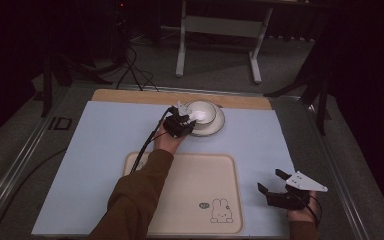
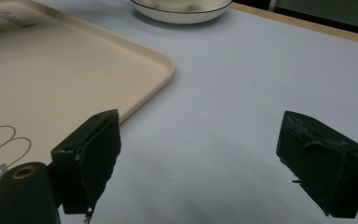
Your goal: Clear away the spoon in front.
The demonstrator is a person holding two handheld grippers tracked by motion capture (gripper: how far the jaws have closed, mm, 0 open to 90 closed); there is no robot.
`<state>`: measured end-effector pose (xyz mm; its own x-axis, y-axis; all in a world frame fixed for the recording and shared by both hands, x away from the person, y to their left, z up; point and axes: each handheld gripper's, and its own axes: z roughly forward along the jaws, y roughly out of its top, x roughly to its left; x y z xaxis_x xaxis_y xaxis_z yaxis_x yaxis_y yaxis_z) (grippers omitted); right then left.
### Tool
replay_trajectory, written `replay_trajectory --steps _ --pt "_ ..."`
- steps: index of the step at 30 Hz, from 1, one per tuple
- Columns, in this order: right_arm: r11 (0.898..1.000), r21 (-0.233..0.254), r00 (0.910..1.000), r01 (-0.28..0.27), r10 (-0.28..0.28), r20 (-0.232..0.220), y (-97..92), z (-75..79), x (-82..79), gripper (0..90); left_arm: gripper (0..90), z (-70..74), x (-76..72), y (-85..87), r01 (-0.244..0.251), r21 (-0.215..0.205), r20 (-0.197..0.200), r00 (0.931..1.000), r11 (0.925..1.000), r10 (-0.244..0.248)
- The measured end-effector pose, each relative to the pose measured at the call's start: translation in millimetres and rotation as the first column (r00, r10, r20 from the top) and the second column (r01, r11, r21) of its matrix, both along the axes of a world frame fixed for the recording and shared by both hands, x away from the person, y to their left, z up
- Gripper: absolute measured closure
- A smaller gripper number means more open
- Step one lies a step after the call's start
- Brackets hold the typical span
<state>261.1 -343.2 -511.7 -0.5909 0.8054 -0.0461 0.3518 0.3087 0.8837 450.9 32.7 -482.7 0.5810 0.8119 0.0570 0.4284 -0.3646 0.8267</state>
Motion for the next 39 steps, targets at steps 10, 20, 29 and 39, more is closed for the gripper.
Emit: replay_trajectory --steps 10,20,29,39 --pt "1.0 0.0 1.0 0.001 -0.001 0.001 -0.4 0.3 -0.5 13.6 72.1 -4.3 3.3 -1.7 -0.032 -0.006 -0.026 0.9992 0.9995 0.032" --pt "1.0 -0.001 1.0 0.003 -0.003 0.001 -1.0 0.4 -0.7 13.6 73.7 -3.2 4.6 2.4 -0.038 -0.052 -0.042 0.9985 0.9979 0.036" --pt "1.0 -0.002 1.0 0.002 -0.002 0.001 -1.1 0.4 -0.8 13.5 74.1 2.3 2.2 3.3 -0.039 -0.065 -0.025 0.999 0.9971 0.038" --pt "1.0 -0.003 1.0 0.002 -0.002 0.001 -1.0 0.2 -0.7 13.6 74.2 8.5 0.7 6.9 -0.045 -0.082 -0.018 0.9989 0.9956 0.043"
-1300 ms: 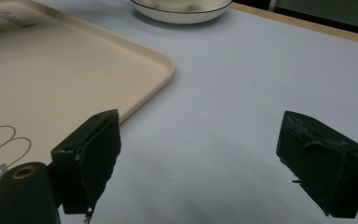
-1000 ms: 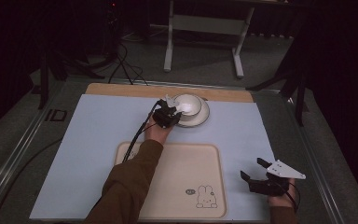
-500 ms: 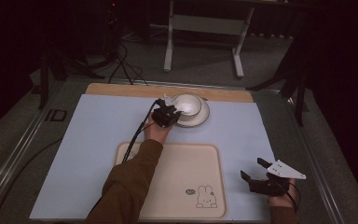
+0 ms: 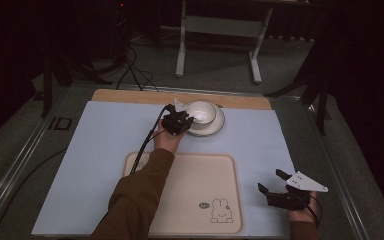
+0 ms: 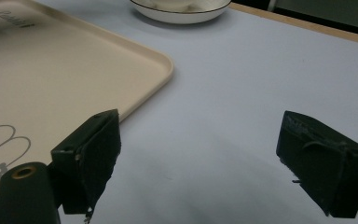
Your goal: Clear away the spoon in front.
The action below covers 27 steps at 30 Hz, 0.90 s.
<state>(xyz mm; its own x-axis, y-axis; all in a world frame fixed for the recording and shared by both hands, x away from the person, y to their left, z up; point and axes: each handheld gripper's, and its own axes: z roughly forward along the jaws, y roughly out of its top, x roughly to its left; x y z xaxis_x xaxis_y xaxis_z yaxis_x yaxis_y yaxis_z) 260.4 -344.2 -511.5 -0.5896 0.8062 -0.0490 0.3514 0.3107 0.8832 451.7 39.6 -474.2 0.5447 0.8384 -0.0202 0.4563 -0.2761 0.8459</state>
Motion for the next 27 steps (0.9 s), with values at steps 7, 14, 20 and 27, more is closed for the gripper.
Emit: replay_trajectory --steps 7,14,20,27 --pt "1.0 0.0 1.0 0.0 0.0 0.0 0.1 0.0 0.0 13.5 74.2 6.0 -1.9 3.2 -0.002 -0.013 0.013 0.9999 0.9999 0.002" --pt "1.0 -0.001 1.0 0.0 0.0 0.0 0.0 0.0 -0.1 13.5 74.3 14.2 -4.8 7.6 -0.004 -0.029 0.026 0.9997 0.9996 0.004" --pt "1.0 0.0 1.0 0.001 -0.001 -0.001 0.0 0.1 -0.3 13.5 74.3 21.0 -8.1 11.1 0.0 -0.032 0.035 0.9994 0.9995 0.001" --pt "1.0 0.0 1.0 0.002 -0.002 -0.001 -0.2 0.2 -0.4 13.5 74.3 30.2 -12.1 18.7 -0.007 -0.041 0.051 0.9987 0.9992 0.009"
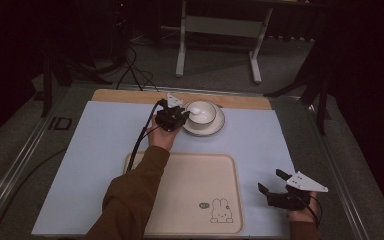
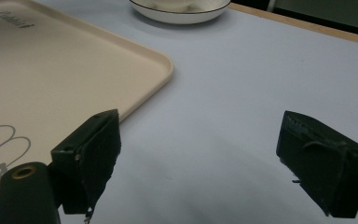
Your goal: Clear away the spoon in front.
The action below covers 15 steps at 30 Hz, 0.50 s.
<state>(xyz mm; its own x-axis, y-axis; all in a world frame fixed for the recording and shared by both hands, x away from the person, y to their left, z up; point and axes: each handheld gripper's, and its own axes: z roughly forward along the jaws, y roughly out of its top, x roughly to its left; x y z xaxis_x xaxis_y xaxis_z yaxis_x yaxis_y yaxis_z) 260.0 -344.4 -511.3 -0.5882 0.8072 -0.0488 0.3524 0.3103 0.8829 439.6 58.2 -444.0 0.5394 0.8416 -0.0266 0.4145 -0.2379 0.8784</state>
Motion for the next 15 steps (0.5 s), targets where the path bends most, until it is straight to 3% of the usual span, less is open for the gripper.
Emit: replay_trajectory --steps 15 --pt "1.0 0.005 1.0 0.004 -0.004 0.005 -0.7 0.2 -0.4 13.5 74.3 12.4 -10.7 19.5 -0.034 -0.005 0.013 0.9993 0.9994 0.034"
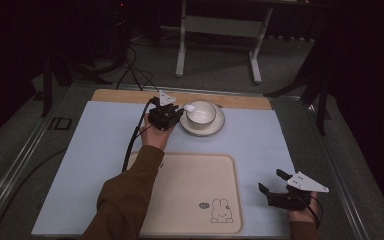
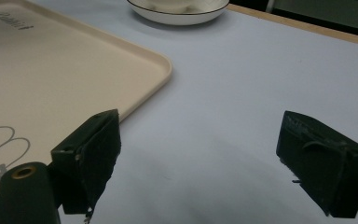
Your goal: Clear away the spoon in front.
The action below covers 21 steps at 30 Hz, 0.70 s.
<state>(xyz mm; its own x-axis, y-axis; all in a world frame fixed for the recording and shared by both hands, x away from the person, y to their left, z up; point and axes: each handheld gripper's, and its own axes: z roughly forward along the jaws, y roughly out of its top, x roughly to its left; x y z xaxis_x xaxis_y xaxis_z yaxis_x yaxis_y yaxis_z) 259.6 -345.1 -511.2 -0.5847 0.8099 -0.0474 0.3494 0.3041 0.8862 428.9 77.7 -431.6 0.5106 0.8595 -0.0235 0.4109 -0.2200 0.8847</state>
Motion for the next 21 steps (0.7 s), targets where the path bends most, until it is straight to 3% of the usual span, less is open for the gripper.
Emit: replay_trajectory --steps 14,21 --pt "1.0 -0.003 1.0 0.0 0.0 -0.003 0.7 -0.4 -0.2 13.6 74.3 4.9 -16.2 30.2 -0.035 -0.009 0.007 0.9994 0.9994 0.035" --pt "1.0 -0.003 1.0 -0.001 0.001 -0.002 0.9 -0.4 -0.2 13.5 74.3 4.8 -24.2 40.5 -0.039 0.013 0.009 0.9992 0.9992 0.039"
